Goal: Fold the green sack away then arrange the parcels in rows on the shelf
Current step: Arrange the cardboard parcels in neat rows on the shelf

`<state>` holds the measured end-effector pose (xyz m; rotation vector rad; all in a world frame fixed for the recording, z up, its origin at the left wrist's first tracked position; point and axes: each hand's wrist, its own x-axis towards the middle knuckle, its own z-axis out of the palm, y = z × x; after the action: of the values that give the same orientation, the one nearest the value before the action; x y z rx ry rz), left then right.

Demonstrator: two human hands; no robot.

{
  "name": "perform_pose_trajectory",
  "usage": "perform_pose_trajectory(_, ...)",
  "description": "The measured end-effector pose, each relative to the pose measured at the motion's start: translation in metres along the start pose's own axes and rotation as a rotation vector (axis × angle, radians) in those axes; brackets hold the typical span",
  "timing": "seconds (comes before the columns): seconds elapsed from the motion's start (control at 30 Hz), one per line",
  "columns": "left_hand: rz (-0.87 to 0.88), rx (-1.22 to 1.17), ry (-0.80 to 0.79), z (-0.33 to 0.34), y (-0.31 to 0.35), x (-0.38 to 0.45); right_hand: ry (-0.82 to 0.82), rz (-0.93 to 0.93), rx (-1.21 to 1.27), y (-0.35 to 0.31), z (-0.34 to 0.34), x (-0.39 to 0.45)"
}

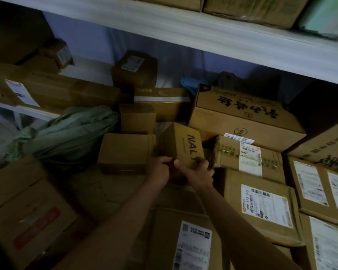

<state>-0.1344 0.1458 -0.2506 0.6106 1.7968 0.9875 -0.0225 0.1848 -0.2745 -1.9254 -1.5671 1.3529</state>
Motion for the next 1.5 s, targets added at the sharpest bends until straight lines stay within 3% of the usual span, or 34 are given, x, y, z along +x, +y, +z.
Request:
perform_pose_trajectory(0.13, 0.047, -0.068, -0.079, 0.004, 0.0, -0.007, 0.1, 0.103, 0.1, -0.003, 0.001, 0.002)
perform_pose_trajectory(0.2, 0.079, -0.143, -0.014, 0.001, 0.006, -0.008, 0.101, 0.146, 0.245, -0.004, -0.001, 0.001)
perform_pose_trajectory(0.3, 0.022, -0.198, 0.231, -0.013, 0.012, 0.0, -0.075, 0.255, 0.677, -0.006, -0.01, -0.006)
perform_pose_trajectory(0.33, -0.04, -0.252, 0.232, -0.018, 0.013, 0.002, -0.163, 0.273, 0.797, -0.007, -0.016, -0.01)
perform_pose_trajectory(0.43, -0.216, -0.495, -0.047, -0.025, 0.022, 0.004, -0.44, 0.307, 1.074, -0.003, -0.031, -0.018)
perform_pose_trajectory(0.5, -0.309, -0.5, -0.185, -0.023, 0.026, 0.005, -0.559, 0.324, 1.141, 0.002, -0.035, -0.024)
perform_pose_trajectory(0.57, -0.333, -0.458, -0.261, -0.023, 0.021, 0.012, -0.556, 0.349, 1.103, 0.009, -0.034, -0.024)
perform_pose_trajectory(0.67, -0.287, -0.321, -0.324, -0.025, 0.021, 0.004, -0.332, 0.33, 0.876, 0.014, -0.034, -0.015)
perform_pose_trajectory(0.8, -0.193, -0.315, -0.216, -0.015, 0.02, 0.007, 0.083, 0.059, 0.242, 0.007, -0.034, -0.013)
perform_pose_trajectory(0.87, -0.165, -0.272, -0.148, -0.007, 0.025, 0.005, 0.157, -0.03, 0.132, 0.0, -0.033, -0.018)
perform_pose_trajectory(1.03, -0.032, -0.039, -0.06, 0.015, 0.023, 0.007, 0.11, -0.084, -0.04, -0.001, -0.034, -0.021)
perform_pose_trajectory(1.3, 0.069, 0.138, -0.059, 0.028, 0.006, 0.017, 0.336, -0.239, -0.23, 0.002, -0.035, -0.015)
perform_pose_trajectory(1.37, 0.169, 0.169, 0.068, 0.013, 0.009, 0.023, 0.305, -0.302, -0.175, -0.006, -0.027, -0.014)
perform_pose_trajectory(1.5, 0.267, 0.355, 0.45, -0.041, 0.017, 0.028, 0.02, -0.399, -0.15, -0.025, 0.004, -0.015)
